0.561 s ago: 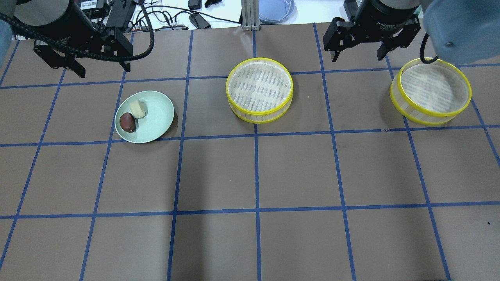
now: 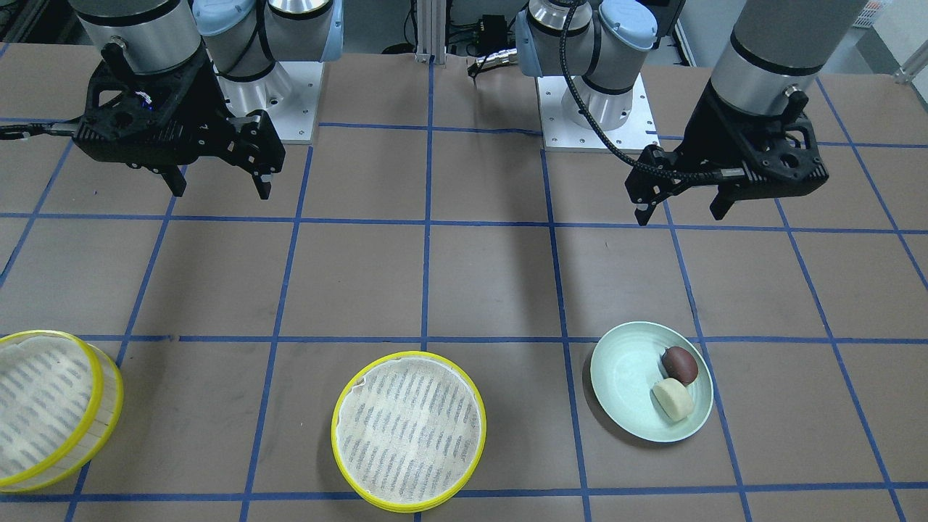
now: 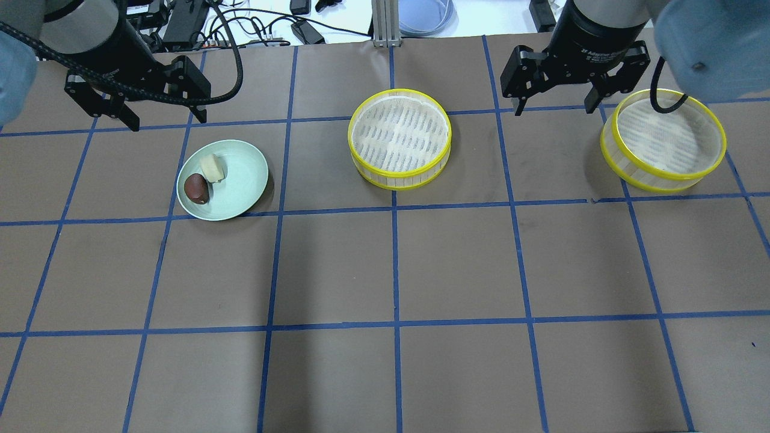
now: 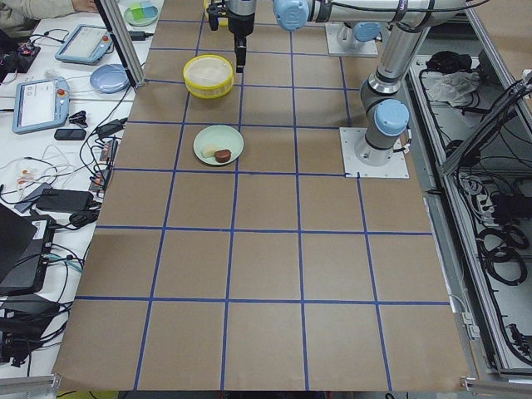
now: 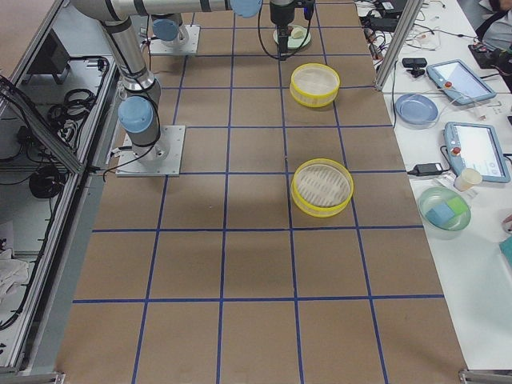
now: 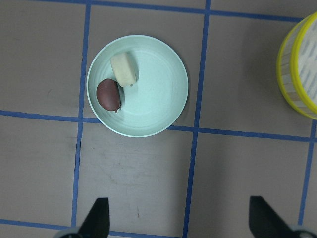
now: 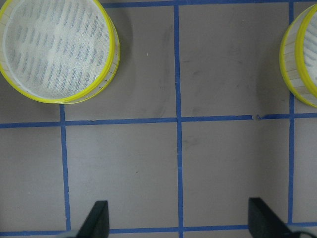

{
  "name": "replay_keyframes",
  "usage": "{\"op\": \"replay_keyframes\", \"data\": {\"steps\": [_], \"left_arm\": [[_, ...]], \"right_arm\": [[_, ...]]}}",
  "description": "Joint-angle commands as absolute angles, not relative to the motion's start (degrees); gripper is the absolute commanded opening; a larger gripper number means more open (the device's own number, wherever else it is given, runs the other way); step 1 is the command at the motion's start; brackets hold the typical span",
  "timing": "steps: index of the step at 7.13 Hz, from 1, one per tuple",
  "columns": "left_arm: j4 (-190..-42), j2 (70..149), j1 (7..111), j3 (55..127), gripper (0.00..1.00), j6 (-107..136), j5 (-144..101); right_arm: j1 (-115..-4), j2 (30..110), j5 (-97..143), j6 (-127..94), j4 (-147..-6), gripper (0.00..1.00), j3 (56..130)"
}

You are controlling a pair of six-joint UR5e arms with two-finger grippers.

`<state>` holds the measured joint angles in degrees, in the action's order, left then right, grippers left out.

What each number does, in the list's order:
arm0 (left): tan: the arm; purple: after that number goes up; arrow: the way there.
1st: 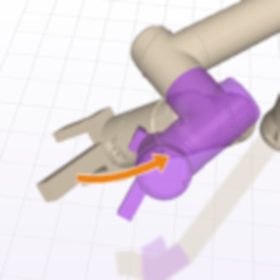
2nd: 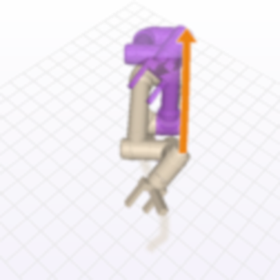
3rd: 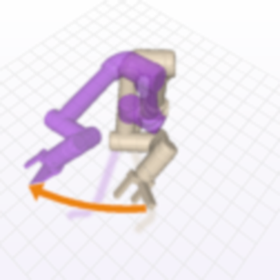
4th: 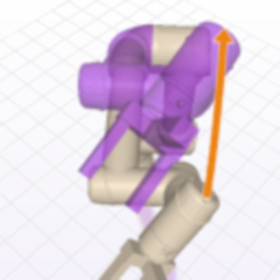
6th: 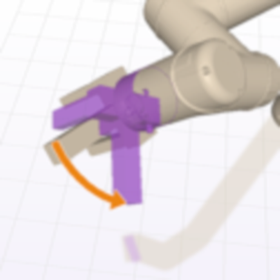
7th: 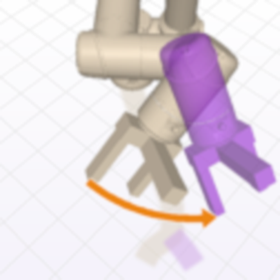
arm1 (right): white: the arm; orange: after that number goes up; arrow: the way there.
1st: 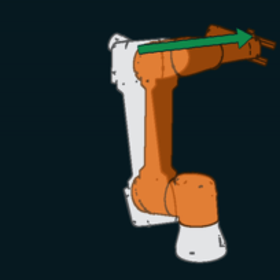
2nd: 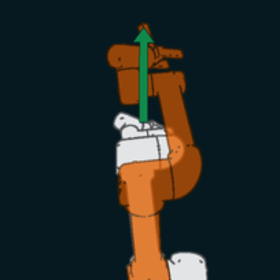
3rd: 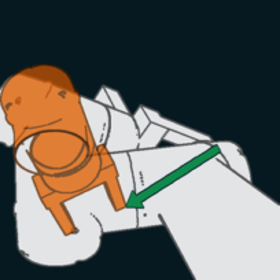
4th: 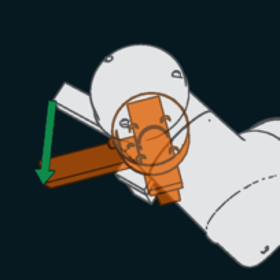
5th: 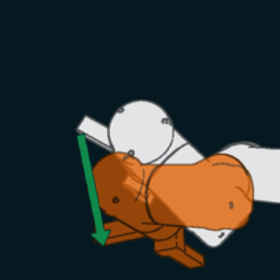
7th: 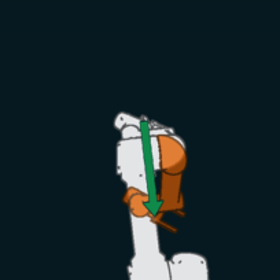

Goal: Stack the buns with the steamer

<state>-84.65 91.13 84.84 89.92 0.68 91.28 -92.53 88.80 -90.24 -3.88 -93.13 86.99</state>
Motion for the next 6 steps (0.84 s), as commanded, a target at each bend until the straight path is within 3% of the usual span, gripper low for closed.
{"op": "replay_keyframes", "data": {"steps": [1,3,6], "left_arm": [[-84.11,91.67,84.11,92.63,1.0,-1.74,91.41],[-83.06,93.59,82.54,92.72,1.0,-2.55,91.67],[-69.75,102.19,77.97,94.56,1.0,-2.72,91.32]], "right_arm": [[-91.76,88.33,-90.35,-3.95,-99.08,1.0,87.01],[-82.93,87.37,-89.31,5.99,-100.1,1.0,87.01],[-66.07,82.11,-89.56,17.99,-100.37,1.0,86.92]]}}
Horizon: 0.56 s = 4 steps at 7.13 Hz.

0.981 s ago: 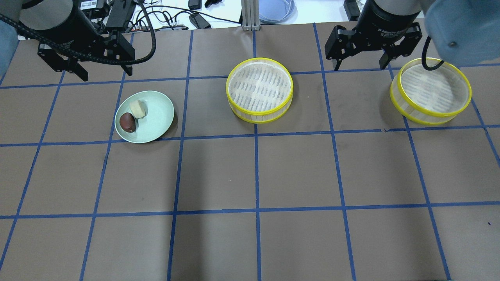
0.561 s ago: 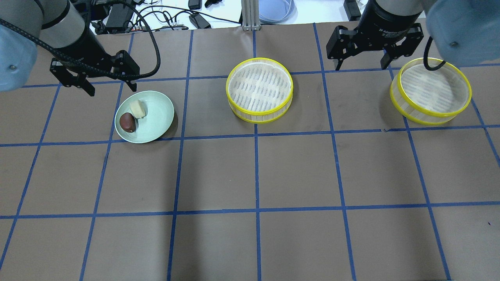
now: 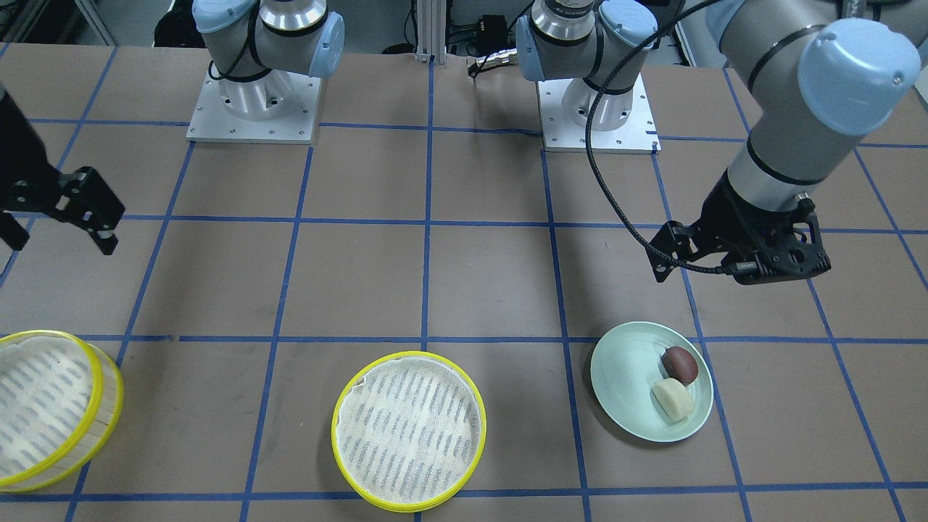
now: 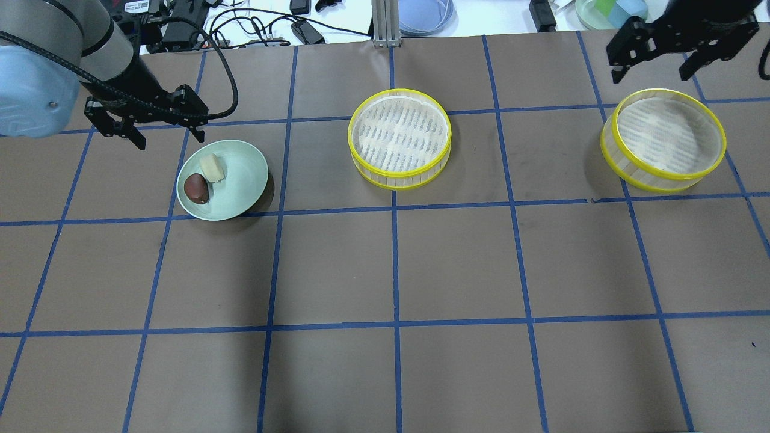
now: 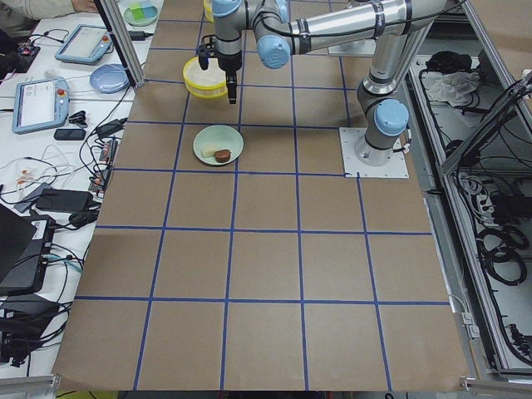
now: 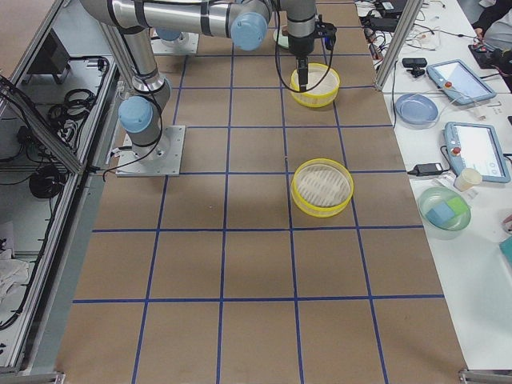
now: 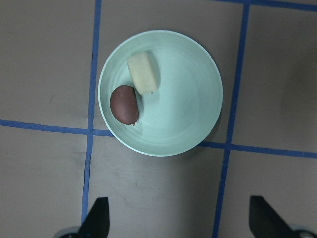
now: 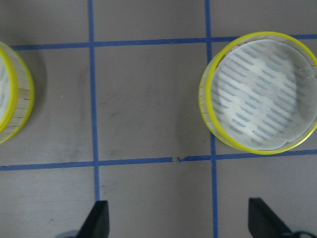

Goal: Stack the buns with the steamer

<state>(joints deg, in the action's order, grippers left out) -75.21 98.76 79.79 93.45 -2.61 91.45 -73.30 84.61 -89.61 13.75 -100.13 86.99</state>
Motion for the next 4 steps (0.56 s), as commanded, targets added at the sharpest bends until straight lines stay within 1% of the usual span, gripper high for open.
{"op": "replay_keyframes", "data": {"steps": [1,3,4], "left_arm": [[-66.83,105.61,76.48,95.09,1.0,-1.94,91.23],[-58.31,112.99,75.94,95.36,1.0,-0.71,91.76],[-54.36,115.81,75.85,95.27,1.0,3.39,91.24]], "right_arm": [[-60.7,78.78,-89.3,21.06,-102.2,1.0,86.92],[-54.61,69.04,-87.9,26.86,-112.18,0.99,86.23],[-53.71,65.78,-87.28,28.55,-116.24,0.99,86.22]]}}
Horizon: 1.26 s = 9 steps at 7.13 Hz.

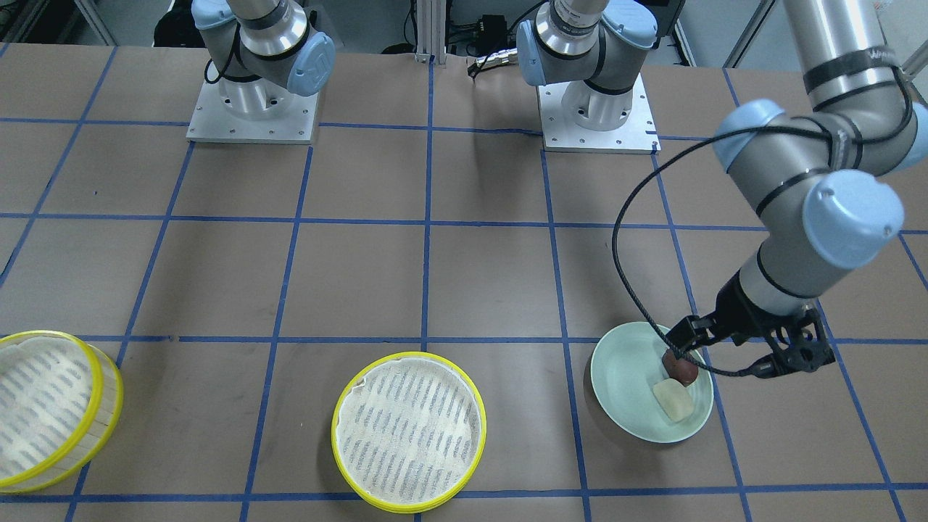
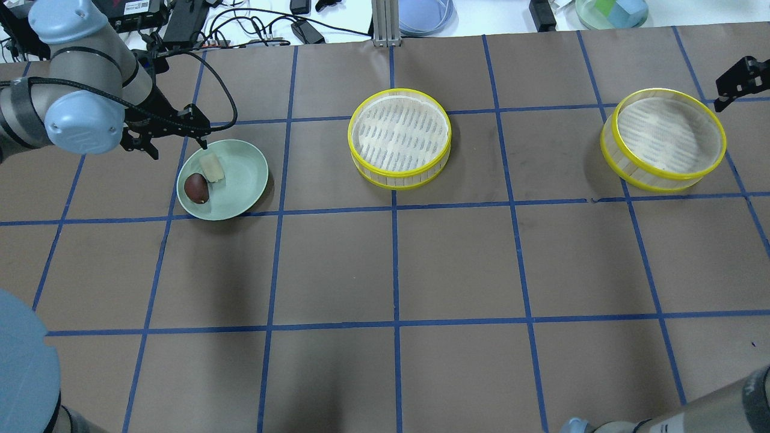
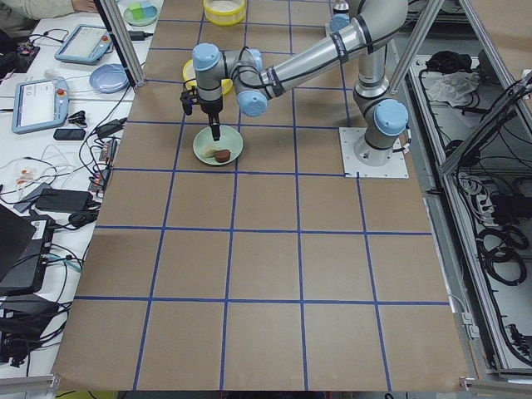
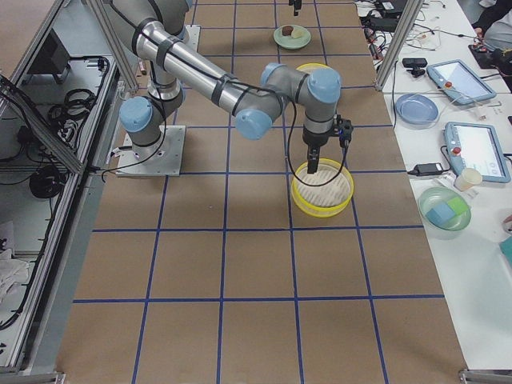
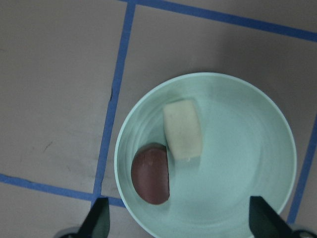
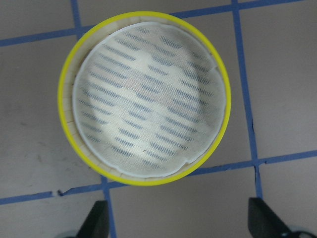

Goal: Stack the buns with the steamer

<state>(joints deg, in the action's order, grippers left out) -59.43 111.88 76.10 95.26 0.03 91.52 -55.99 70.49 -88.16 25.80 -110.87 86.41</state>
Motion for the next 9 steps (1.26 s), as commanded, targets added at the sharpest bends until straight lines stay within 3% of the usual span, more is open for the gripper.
{"op": "replay_keyframes", "data": {"steps": [1,4,5,7,8,9], "left_arm": [[-53.45,117.75,75.85,94.93,0.93,4.47,91.23],[-50.8,121.89,75.85,94.4,0.9,4.75,90.71],[-50.45,122.69,75.85,94.39,0.76,6.57,88.09],[-50.45,123.05,75.85,94.22,0.06,6.94,87.98],[-50.45,122.87,75.85,93.87,0.0,7.12,87.98],[-50.97,121.04,76.11,92.3,0.0,7.99,87.72]], "right_arm": [[-53.61,63.92,-88.06,28.91,-119.24,0.99,86.22],[-53.61,59.07,-87.28,32.26,-124.44,0.91,86.22],[-53.61,57.41,-87.1,33.39,-124.45,0.81,86.31],[-53.61,55.99,-87.1,33.83,-124.98,0.74,86.22],[-53.35,55.9,-87.1,33.84,-124.98,0.73,86.22],[-53.18,55.2,-87.1,33.84,-124.98,0.65,86.31]]}}
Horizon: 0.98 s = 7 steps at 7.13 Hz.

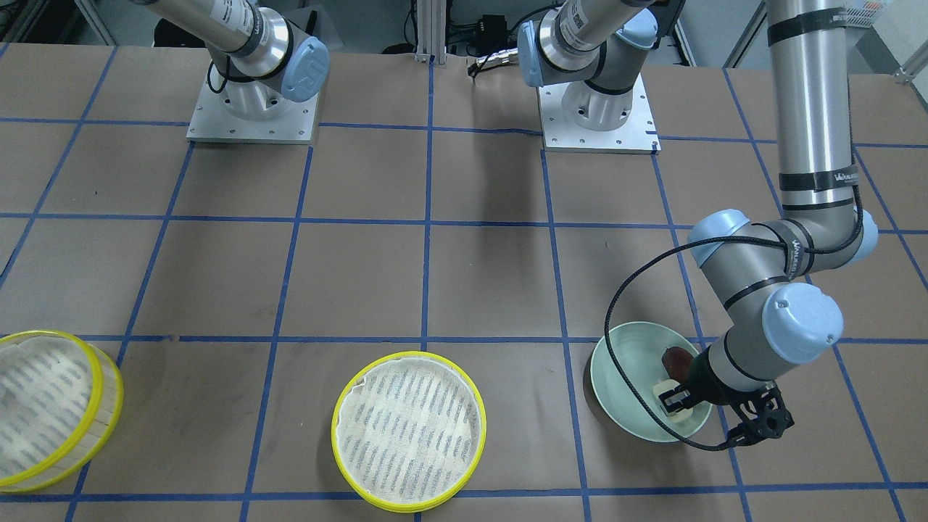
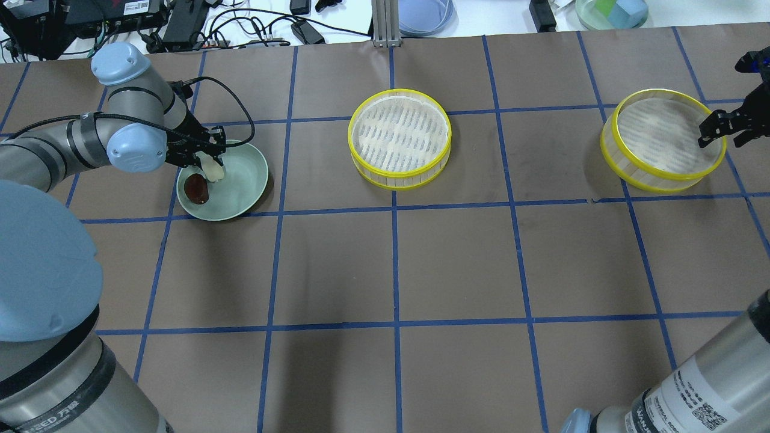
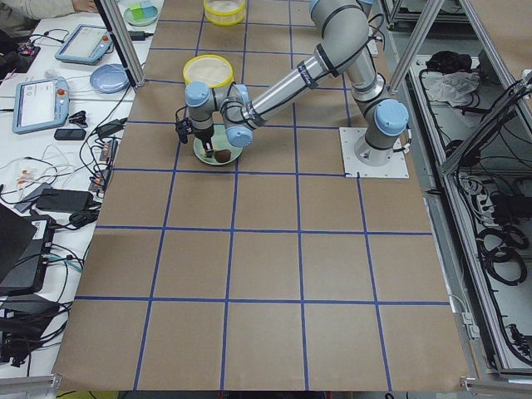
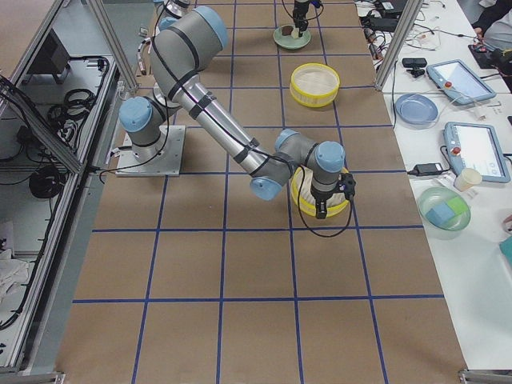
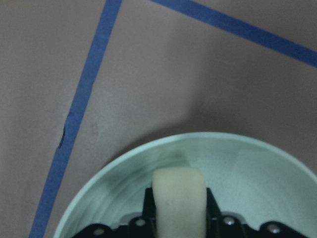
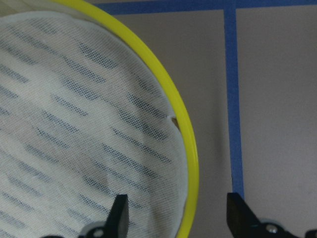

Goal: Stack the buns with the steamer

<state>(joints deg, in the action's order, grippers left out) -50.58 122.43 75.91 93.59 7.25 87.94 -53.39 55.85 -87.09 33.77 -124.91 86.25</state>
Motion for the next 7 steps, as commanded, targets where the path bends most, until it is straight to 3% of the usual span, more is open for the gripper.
{"op": "replay_keyframes", "data": {"steps": [1,3,5,7], "left_arm": [[-51.32,120.33,78.11,90.11,0.0,10.96,87.8],[-51.24,118.39,87.75,85.54,0.0,23.23,87.37],[-49.93,118.39,92.62,84.9,0.0,23.99,79.93],[-47.55,119.62,97.97,85.6,0.0,24.08,77.87]], "right_arm": [[-53.0,54.93,-87.1,33.92,-124.98,0.55,86.22],[-52.65,54.84,-87.01,33.84,-124.98,0.28,86.31],[-52.65,55.02,-87.19,34.19,-124.89,0.08,86.31],[-52.65,55.98,-87.36,33.49,-124.72,0.03,86.31]]}}
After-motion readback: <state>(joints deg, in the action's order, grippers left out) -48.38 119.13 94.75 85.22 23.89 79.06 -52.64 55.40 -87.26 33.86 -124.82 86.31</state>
